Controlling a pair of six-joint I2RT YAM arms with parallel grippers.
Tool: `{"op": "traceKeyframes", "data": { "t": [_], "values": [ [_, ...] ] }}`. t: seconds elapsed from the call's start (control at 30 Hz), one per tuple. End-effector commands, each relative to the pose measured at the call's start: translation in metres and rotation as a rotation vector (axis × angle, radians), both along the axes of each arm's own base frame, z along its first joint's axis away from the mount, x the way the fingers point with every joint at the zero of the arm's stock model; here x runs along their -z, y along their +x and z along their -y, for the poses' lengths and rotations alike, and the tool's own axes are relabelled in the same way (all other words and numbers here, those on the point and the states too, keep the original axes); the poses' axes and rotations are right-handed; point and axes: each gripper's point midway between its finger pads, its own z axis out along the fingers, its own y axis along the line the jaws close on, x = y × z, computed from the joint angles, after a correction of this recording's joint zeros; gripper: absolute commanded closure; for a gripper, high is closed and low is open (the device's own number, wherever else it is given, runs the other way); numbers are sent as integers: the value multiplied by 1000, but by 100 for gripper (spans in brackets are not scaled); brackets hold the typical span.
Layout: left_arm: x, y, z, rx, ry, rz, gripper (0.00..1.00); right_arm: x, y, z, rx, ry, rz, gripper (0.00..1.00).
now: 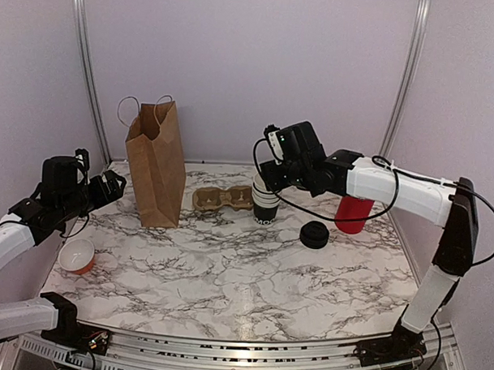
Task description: Pack the takeout coffee
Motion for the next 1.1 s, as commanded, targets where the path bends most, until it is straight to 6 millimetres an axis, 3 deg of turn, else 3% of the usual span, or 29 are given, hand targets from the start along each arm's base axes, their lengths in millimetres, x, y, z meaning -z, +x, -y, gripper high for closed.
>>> {"op": "traceKeyframes", "data": {
  "t": [0.0, 0.23, 0.47, 0.6, 0.9, 1.07],
  "values": [
    [-7, -1, 4, 20, -21, 34, 1, 12, 5, -29, -88, -43, -85, 43],
    [-9, -3, 4, 19, -24, 43, 1, 17, 16, -52, -100, -20, -157, 52],
    [-9, -4, 4, 20, -28, 43, 1, 21, 20, -49, -77, -28, -182, 53],
    [-8, -4, 4, 22, -28, 40, 1, 32, 24, -49, -76, -22, -217, 60],
    [-6, -3, 4, 19, -26, 37, 1, 48, 34, -44, -61, -7, -260, 62],
    [-6, -2, 4, 18, -25, 35, 1, 56, 37, -46, -67, -7, -275, 68]
  ]
}}
